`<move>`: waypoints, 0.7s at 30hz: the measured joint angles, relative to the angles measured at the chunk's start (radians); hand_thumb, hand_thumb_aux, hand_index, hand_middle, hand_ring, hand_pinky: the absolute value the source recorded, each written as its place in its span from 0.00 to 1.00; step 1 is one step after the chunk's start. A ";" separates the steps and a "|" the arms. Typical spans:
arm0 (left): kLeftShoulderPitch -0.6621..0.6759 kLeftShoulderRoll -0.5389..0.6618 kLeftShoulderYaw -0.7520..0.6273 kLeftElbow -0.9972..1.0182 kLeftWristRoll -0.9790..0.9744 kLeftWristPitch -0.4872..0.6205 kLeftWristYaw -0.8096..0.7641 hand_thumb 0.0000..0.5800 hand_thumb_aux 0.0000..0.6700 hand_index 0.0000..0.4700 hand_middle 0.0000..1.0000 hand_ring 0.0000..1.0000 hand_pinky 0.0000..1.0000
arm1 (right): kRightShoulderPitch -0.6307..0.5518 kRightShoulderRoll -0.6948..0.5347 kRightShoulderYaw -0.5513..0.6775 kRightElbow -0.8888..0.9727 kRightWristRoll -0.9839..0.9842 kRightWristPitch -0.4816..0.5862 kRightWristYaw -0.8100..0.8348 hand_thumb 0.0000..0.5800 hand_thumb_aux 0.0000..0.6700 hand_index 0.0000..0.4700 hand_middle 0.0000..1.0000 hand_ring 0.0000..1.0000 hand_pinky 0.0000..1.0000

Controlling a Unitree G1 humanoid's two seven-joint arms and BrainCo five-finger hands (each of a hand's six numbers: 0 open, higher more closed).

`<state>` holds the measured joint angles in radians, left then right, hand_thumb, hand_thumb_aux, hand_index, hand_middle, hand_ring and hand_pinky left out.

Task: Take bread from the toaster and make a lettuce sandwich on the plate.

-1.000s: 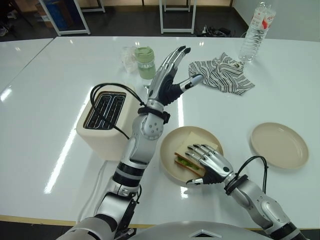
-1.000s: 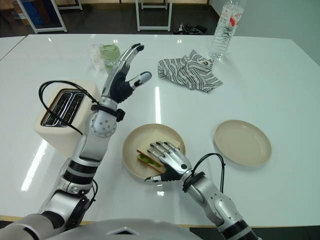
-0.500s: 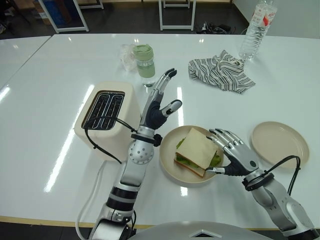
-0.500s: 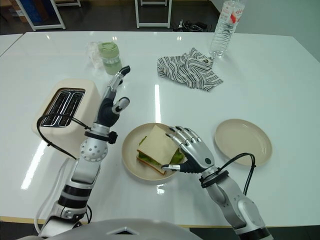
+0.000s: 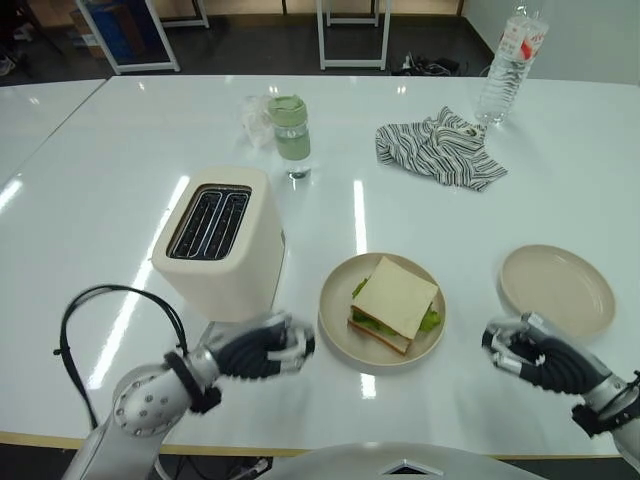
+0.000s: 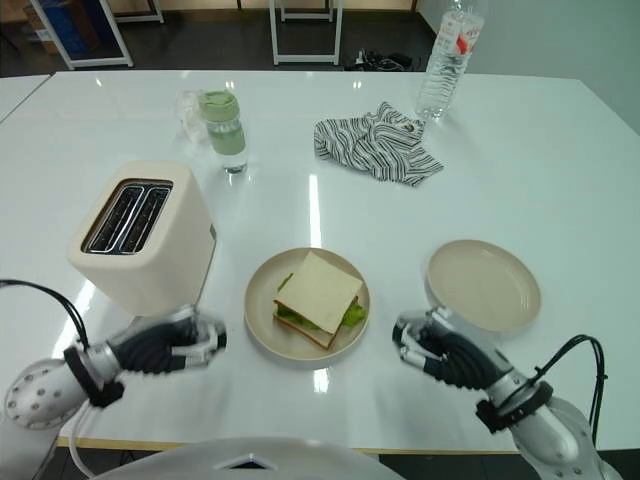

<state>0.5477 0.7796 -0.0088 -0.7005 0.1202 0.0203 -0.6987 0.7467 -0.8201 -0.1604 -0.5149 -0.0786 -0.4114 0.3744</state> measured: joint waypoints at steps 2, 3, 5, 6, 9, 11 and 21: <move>-0.007 0.015 -0.036 0.006 0.041 0.067 -0.020 1.00 1.00 1.00 1.00 1.00 1.00 | -0.006 -0.013 0.071 -0.003 -0.022 0.028 0.077 1.00 1.00 1.00 1.00 1.00 1.00; -0.017 0.015 -0.054 0.013 0.060 0.083 -0.024 1.00 1.00 1.00 1.00 1.00 1.00 | -0.016 -0.010 0.101 -0.003 -0.030 0.036 0.095 1.00 1.00 1.00 1.00 1.00 1.00; -0.042 0.014 -0.112 0.049 0.106 0.121 -0.031 1.00 1.00 1.00 1.00 1.00 1.00 | -0.055 0.010 0.183 -0.002 -0.074 0.059 0.129 1.00 1.00 1.00 1.00 1.00 1.00; -0.052 0.011 -0.141 0.063 0.123 0.136 -0.033 1.00 1.00 1.00 1.00 1.00 1.00 | -0.074 0.023 0.216 -0.001 -0.098 0.069 0.138 1.00 1.00 1.00 1.00 1.00 1.00; -0.076 -0.022 -0.235 0.110 0.181 0.178 -0.036 1.00 1.00 1.00 1.00 1.00 1.00 | -0.132 0.069 0.313 0.030 -0.205 0.108 0.152 1.00 1.00 1.00 1.00 1.00 1.00; -0.124 -0.045 -0.284 0.136 0.223 0.184 -0.026 1.00 1.00 1.00 1.00 1.00 1.00 | -0.170 0.104 0.375 0.079 -0.304 0.131 0.138 1.00 1.00 1.00 1.00 1.00 1.00; -0.406 -0.219 -0.417 0.361 0.318 0.167 0.062 1.00 1.00 1.00 1.00 1.00 1.00 | -0.417 0.234 0.469 0.266 -0.573 0.150 -0.037 1.00 1.00 1.00 1.00 1.00 1.00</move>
<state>0.1419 0.5610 -0.4262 -0.3394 0.4380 0.1878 -0.6370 0.3294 -0.5860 0.3087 -0.2492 -0.6515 -0.2614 0.3370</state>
